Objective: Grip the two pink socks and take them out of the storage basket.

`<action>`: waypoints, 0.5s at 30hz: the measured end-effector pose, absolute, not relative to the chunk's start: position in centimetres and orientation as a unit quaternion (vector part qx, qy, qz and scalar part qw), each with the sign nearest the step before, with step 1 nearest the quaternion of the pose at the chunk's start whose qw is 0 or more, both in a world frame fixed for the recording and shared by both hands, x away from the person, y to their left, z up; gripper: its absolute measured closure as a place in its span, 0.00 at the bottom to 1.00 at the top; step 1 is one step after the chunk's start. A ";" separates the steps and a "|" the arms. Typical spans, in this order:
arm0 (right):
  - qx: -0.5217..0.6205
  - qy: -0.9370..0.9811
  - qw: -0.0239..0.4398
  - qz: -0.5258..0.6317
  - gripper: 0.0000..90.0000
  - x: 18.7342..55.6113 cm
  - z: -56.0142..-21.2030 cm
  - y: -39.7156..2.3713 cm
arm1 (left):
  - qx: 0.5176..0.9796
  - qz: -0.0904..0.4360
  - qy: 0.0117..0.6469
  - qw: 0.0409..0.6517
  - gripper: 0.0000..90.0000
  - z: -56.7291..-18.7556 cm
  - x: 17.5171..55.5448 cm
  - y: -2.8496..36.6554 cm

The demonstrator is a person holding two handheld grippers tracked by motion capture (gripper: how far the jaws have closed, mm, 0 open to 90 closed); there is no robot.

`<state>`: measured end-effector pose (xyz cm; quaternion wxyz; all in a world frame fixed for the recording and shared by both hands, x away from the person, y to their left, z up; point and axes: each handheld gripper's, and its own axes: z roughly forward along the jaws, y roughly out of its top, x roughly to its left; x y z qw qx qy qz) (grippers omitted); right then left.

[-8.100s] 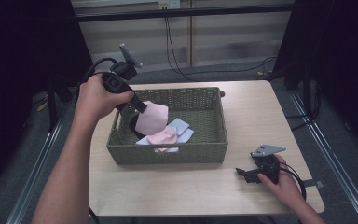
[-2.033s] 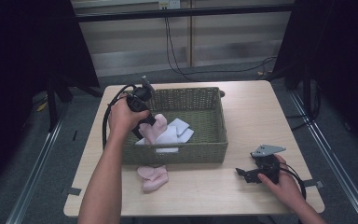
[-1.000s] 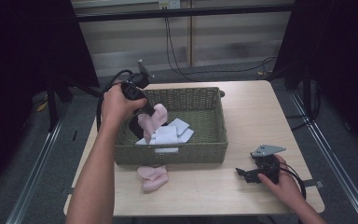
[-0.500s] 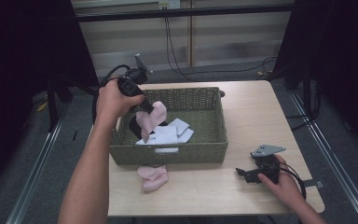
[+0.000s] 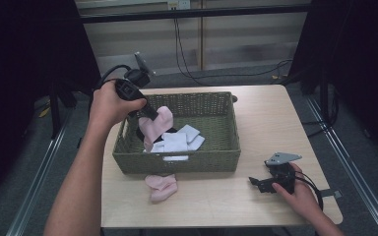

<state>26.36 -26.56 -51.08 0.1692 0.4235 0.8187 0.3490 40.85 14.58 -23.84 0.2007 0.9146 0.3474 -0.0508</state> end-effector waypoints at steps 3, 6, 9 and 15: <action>0.424 0.819 0.169 0.349 0.12 26.4 -51.1 -26.6 | 0.915 -0.056 0.342 0.207 0.95 -23.4 40.2 14.6; 0.424 0.819 0.169 0.349 0.12 26.4 -51.1 -26.6 | 0.918 -0.053 0.335 0.205 0.95 -23.2 39.5 14.6; 0.424 0.819 0.169 0.349 0.12 26.4 -51.1 -26.6 | 0.922 -0.056 0.325 0.203 0.95 -23.1 38.6 14.4; 0.424 0.818 0.170 0.350 0.12 26.4 -51.1 -26.5 | 0.928 -0.058 0.306 0.204 0.95 -23.5 36.9 14.3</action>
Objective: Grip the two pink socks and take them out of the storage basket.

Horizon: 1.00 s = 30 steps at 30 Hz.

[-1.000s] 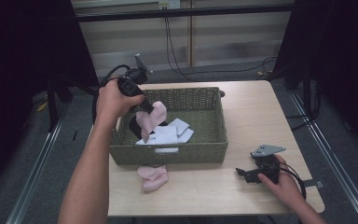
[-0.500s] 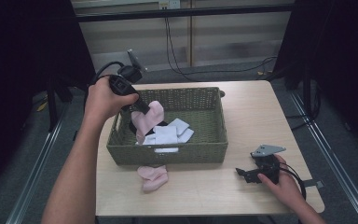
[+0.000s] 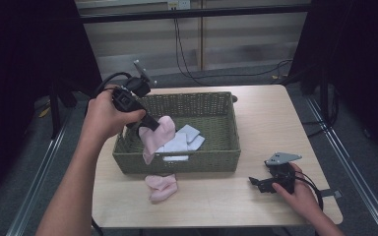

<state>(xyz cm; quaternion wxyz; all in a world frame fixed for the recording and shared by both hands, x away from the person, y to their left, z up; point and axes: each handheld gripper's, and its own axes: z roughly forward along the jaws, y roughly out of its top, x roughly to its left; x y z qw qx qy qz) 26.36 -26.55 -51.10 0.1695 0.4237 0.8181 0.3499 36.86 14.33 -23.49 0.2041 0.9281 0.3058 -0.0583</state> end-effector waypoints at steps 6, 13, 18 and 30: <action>0.424 0.818 0.169 0.350 0.12 26.4 -51.1 -26.5 | 0.933 -0.061 0.290 0.206 0.95 -24.4 35.4 14.2; 0.423 0.818 0.169 0.350 0.12 26.4 -51.1 -26.6 | 0.929 -0.030 0.285 0.233 0.61 -26.8 35.0 14.8; 0.424 0.818 0.169 0.350 0.12 26.4 -51.1 -26.5 | 0.921 -0.018 0.301 0.246 0.58 -28.1 35.0 15.9; 0.424 0.819 0.168 0.349 0.12 26.3 -51.1 -26.5 | 0.920 -0.001 0.316 0.233 0.53 -31.2 34.1 17.7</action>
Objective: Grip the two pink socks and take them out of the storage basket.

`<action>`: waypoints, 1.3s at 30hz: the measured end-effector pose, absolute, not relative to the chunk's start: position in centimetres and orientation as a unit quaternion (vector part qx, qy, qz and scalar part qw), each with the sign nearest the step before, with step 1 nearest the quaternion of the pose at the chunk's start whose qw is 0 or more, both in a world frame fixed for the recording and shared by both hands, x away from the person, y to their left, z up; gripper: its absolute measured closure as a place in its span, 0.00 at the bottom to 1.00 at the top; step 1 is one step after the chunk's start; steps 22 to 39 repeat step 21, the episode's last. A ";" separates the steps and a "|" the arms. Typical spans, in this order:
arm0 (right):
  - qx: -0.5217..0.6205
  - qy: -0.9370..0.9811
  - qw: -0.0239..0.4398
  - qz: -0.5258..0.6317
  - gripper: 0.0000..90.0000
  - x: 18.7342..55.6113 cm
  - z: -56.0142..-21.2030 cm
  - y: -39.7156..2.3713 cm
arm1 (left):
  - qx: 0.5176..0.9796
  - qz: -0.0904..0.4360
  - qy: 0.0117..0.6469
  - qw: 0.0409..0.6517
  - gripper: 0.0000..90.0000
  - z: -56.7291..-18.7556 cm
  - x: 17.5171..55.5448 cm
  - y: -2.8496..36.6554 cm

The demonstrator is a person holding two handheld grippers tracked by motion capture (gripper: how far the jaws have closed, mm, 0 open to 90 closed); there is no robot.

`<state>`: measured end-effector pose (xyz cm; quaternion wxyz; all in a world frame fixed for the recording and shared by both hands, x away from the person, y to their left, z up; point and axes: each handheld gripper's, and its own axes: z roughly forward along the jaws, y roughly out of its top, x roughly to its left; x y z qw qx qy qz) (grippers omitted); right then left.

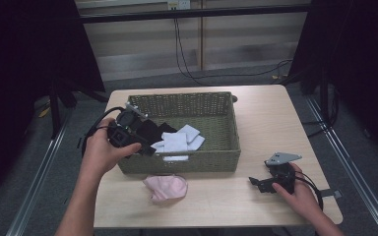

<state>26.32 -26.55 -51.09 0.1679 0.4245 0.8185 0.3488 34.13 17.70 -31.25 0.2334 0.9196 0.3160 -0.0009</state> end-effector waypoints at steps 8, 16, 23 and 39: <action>0.424 0.819 0.168 0.348 0.12 26.3 -51.1 -26.6 | 0.918 0.010 0.323 0.232 0.51 -33.5 33.3 18.7; 0.424 0.819 0.168 0.348 0.12 26.3 -51.1 -26.6 | 0.917 0.006 0.327 0.228 0.49 -36.2 32.6 19.2; 0.425 0.818 0.168 0.349 0.12 26.3 -51.1 -26.5 | 0.915 0.001 0.327 0.235 0.47 -37.4 32.1 19.0; 0.425 0.818 0.168 0.349 0.12 26.3 -51.1 -26.5 | 0.915 0.001 0.327 0.235 0.47 -37.4 32.1 19.0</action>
